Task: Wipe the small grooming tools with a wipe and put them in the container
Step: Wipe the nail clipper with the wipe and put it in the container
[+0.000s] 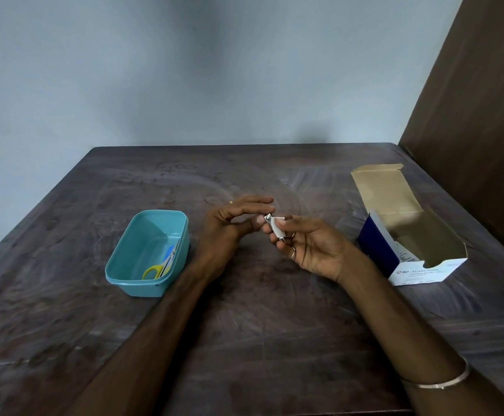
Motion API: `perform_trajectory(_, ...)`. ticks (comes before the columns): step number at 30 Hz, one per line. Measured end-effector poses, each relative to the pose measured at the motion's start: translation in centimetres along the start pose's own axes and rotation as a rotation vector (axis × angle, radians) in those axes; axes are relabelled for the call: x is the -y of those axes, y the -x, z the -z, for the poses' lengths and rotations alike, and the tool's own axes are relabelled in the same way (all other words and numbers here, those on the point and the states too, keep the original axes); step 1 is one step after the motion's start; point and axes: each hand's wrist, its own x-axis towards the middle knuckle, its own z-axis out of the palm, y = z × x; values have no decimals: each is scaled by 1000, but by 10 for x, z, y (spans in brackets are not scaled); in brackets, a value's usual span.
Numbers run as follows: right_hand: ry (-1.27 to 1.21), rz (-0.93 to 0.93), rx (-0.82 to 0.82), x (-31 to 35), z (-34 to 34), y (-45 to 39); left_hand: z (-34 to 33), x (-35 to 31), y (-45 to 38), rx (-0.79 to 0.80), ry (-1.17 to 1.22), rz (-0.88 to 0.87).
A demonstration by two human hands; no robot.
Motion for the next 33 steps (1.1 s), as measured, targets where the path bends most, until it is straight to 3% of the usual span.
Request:
perform_trajectory(23, 31, 37, 52, -2, -1, -1, 0, -4, 1, 20, 35, 27)
perform_trajectory(33, 245, 148, -92, -2, 1, -3, 5, 3, -3, -15, -205, -22)
